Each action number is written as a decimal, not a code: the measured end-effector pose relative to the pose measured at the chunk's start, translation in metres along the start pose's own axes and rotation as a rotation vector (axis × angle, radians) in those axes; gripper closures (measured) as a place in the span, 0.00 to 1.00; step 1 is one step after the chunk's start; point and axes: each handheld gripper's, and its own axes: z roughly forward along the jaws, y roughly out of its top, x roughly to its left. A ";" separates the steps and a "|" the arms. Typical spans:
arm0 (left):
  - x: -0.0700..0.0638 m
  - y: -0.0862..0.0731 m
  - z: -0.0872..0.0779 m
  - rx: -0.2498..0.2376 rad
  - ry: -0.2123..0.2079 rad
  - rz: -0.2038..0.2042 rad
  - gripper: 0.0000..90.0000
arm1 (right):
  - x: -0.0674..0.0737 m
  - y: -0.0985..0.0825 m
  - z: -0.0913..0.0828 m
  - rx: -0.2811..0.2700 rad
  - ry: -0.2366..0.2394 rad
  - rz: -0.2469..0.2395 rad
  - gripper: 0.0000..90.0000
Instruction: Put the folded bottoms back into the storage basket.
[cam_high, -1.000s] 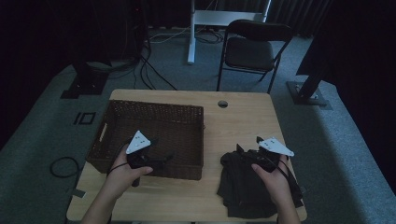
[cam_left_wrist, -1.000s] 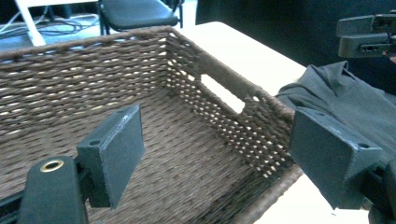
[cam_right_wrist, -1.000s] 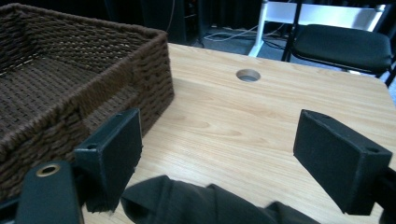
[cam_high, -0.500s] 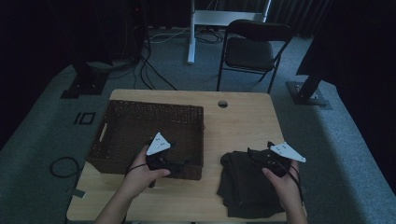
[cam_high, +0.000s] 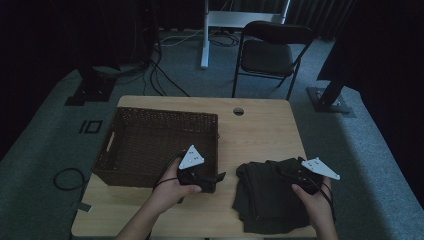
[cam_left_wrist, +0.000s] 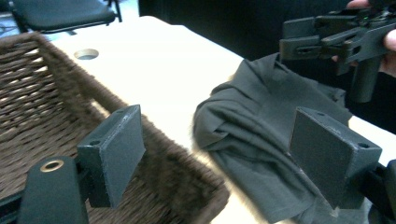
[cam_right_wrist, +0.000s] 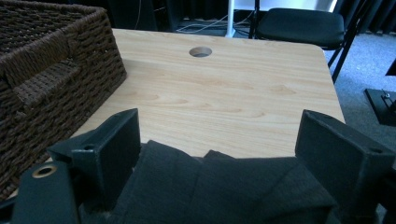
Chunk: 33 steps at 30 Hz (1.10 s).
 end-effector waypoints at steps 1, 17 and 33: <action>-0.002 0.001 0.002 0.000 -0.005 0.001 0.21 | 0.000 0.000 0.000 0.000 0.000 0.000 0.16; -0.042 0.006 0.045 0.037 -0.108 0.041 0.21 | -0.016 -0.018 -0.004 0.029 -0.032 -0.007 0.14; -0.081 -0.010 0.095 0.059 -0.116 0.022 0.21 | -0.037 -0.044 -0.009 0.061 -0.062 0.019 0.15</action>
